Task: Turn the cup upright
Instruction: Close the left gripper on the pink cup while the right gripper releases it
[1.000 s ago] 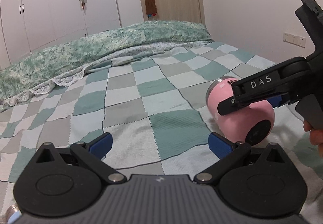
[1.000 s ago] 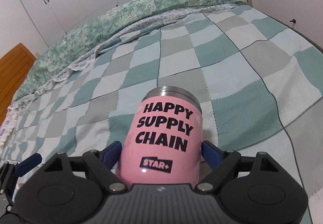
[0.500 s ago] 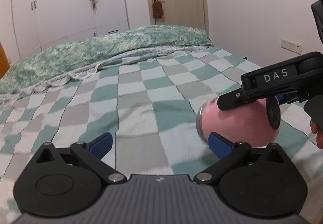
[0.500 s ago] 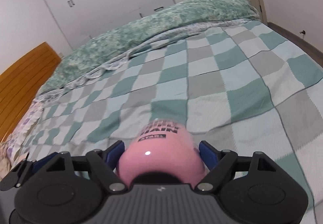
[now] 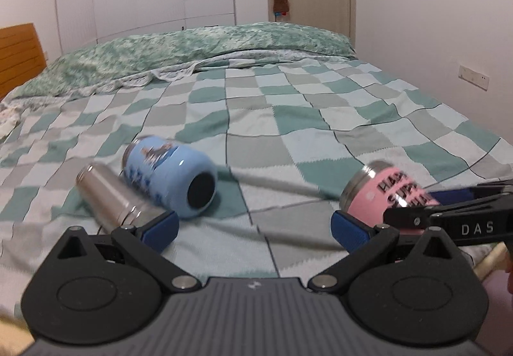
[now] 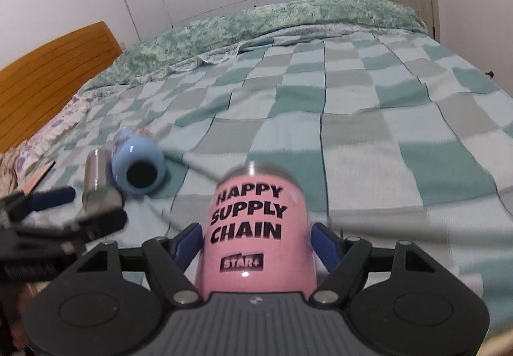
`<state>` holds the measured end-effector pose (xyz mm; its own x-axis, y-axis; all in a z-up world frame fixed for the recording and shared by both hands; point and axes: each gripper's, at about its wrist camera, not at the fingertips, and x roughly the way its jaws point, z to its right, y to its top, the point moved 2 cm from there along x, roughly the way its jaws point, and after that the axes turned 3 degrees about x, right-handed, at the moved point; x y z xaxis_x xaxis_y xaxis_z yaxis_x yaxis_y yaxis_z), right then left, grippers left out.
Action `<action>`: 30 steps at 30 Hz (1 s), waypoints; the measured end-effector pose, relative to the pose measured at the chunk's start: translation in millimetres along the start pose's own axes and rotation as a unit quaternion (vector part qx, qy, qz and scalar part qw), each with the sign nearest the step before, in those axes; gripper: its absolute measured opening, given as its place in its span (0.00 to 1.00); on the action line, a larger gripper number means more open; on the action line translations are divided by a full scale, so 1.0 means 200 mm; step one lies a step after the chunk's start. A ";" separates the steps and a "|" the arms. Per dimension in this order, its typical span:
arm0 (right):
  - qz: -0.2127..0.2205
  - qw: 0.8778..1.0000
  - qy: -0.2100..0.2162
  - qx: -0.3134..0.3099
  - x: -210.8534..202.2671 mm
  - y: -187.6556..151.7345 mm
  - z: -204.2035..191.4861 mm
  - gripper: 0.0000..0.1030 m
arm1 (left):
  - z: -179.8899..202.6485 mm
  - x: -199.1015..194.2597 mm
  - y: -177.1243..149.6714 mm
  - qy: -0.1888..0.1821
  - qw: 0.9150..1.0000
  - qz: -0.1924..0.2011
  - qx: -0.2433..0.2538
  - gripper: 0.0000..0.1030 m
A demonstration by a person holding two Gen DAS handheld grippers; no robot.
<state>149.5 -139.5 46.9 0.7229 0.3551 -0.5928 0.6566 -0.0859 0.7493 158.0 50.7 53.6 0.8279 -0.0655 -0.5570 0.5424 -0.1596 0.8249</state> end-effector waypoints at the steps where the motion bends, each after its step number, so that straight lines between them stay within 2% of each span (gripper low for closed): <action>1: 0.002 1.000 -0.002 0.004 0.00 -0.01 -0.01 0.72 | 0.00 -0.01 -0.01 0.001 1.000 0.000 -0.003 1.00; 7: 0.004 1.000 -0.009 0.003 0.01 0.01 -0.01 0.72 | 0.01 -0.09 -0.07 0.004 1.000 0.000 -0.011 1.00; 11: 0.007 1.000 0.014 0.008 -0.03 0.03 0.02 0.74 | 0.03 -0.14 -0.05 0.004 1.000 0.008 -0.012 1.00; 13: 0.035 0.999 0.027 0.004 -0.11 0.05 0.05 0.94 | 0.06 -0.15 -0.03 -0.001 1.000 0.009 -0.009 1.00; 15: 0.064 0.998 0.026 -0.011 -0.19 0.08 0.08 1.00 | 0.09 -0.15 -0.02 -0.012 1.000 0.005 -0.008 1.00; 19: 0.092 0.995 0.012 -0.025 -0.30 0.13 0.22 1.00 | 0.18 -0.11 0.03 -0.053 0.998 -0.014 -0.025 1.00; 24: 0.108 0.993 -0.019 -0.047 -0.36 0.14 0.41 1.00 | 0.32 0.03 0.10 -0.102 0.992 -0.054 -0.059 1.00; 27: 0.107 0.992 -0.029 -0.067 -0.36 0.12 0.48 1.00 | 0.40 0.13 0.13 -0.110 0.987 -0.082 -0.078 1.00; 30: 0.101 0.992 -0.028 -0.073 -0.34 0.10 0.55 1.00 | 0.46 0.22 0.16 -0.101 0.986 -0.105 -0.087 1.00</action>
<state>137.0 -268.2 69.6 0.8503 0.2924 -0.4376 0.4614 -0.0141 0.8871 199.6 -48.8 46.7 0.6596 -0.2463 -0.7101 0.7288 -0.0211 0.6844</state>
